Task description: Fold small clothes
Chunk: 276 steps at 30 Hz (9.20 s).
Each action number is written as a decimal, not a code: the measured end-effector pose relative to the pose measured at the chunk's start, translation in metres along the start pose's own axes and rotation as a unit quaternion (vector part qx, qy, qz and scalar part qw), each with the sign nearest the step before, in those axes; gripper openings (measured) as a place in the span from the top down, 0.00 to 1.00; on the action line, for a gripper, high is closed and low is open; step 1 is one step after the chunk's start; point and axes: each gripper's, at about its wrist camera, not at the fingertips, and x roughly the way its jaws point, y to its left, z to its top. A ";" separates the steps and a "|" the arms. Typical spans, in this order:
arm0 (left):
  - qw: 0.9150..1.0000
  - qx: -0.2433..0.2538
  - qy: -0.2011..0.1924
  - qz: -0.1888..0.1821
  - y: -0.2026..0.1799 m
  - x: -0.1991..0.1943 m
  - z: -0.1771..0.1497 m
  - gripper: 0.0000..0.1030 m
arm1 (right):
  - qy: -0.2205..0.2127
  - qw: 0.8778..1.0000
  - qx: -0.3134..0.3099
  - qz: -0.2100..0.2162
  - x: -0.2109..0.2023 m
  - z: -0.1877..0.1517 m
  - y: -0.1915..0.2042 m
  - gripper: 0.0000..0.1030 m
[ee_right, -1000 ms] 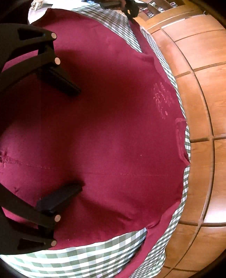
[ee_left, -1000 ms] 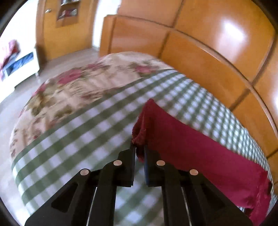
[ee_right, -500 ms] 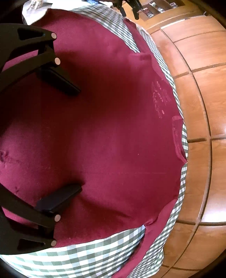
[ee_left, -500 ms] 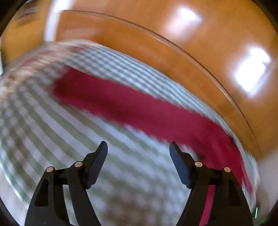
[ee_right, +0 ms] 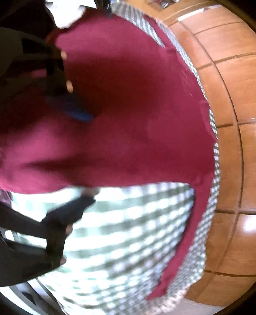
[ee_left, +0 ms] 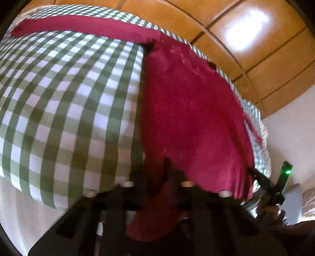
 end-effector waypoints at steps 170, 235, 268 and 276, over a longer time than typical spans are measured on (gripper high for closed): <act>0.874 -0.388 -0.262 0.133 0.257 -0.086 0.199 0.53 | -0.030 0.998 -0.053 -0.026 0.117 0.120 0.058 0.02; 0.962 -0.056 -0.140 0.228 -0.002 0.092 0.201 0.27 | -0.186 0.982 -0.027 0.008 0.052 0.279 0.074 0.96; 0.970 0.115 -0.096 0.189 -0.077 0.138 0.195 0.38 | -0.061 0.997 0.052 -0.013 0.128 0.223 0.002 0.33; 0.973 0.097 -0.140 0.157 -0.075 0.112 0.196 0.38 | -0.071 0.996 0.039 -0.024 0.153 0.212 0.000 0.23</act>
